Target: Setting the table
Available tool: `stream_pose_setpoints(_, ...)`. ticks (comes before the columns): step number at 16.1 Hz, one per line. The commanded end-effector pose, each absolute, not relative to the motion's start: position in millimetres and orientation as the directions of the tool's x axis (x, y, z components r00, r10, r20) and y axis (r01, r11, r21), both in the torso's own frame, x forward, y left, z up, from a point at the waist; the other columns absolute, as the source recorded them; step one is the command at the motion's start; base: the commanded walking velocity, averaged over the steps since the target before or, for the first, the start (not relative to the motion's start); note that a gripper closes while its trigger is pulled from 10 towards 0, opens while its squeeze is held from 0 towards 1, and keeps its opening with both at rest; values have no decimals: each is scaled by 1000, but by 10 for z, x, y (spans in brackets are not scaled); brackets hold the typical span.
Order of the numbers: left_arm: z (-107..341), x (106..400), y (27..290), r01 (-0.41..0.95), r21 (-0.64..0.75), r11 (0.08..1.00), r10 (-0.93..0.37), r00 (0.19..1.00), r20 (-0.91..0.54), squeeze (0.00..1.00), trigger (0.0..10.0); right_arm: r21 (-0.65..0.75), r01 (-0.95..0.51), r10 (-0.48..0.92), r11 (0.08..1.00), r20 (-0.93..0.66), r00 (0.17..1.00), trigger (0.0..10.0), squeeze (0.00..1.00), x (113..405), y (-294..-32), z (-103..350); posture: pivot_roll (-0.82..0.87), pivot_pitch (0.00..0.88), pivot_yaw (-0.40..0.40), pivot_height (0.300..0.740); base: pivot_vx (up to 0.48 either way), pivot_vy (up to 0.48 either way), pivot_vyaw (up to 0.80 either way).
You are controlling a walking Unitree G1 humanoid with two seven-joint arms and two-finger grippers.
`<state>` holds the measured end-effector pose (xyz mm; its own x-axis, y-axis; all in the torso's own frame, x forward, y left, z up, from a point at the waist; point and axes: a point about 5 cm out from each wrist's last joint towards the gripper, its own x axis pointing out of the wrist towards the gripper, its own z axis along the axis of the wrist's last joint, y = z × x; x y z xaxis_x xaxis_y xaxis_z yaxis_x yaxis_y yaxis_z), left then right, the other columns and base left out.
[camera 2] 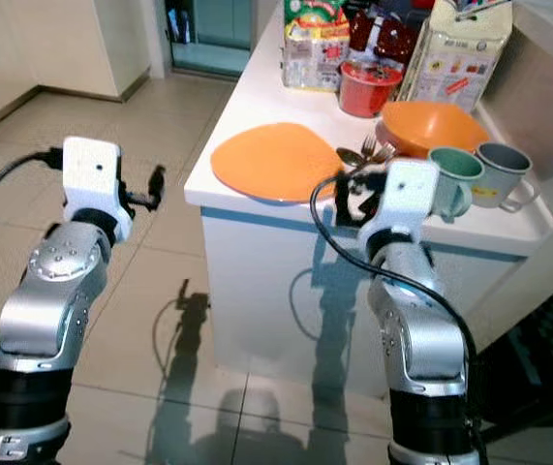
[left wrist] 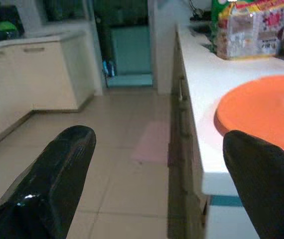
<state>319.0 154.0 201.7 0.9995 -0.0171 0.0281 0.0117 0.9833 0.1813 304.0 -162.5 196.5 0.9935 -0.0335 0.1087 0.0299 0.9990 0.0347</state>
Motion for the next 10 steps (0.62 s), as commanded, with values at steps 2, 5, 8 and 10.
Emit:
stream_pose_setpoints(2, 2100, 3210, 1499, -29, 225, 974, 10, 996, 86, 0, 10000, -5, 22, -21, 1000, 166, 986, 10000, 0, 3045, -1610, 2074, 12, 0, -50, 740, 0, 0, 0)
stream_pose_setpoints(5, 2115, 3200, 1450, 5, 185, 983, -29, 991, 132, 0, 10000, -49, -12, 16, 999, 95, 995, 10000, 0, 3074, -1558, 1989, 5, 0, -45, 740, 0, 0, 0)
stream_pose_setpoints(8, 2106, 3203, 1421, 33, 195, 980, -59, 990, 126, 0, 10000, -70, -19, 25, 997, 85, 996, 10000, 0, 3081, -1564, 1962, 0, 0, -43, 740, 0, 0, 0)
stream_pose_setpoints(10, 2105, 3202, 1410, 31, 211, 977, -60, 989, 134, 0, 10000, -72, -29, 32, 997, 39, 999, 10000, 0, 3081, -1552, 1893, 2, 0, -48, 740, 0, 0, 0)
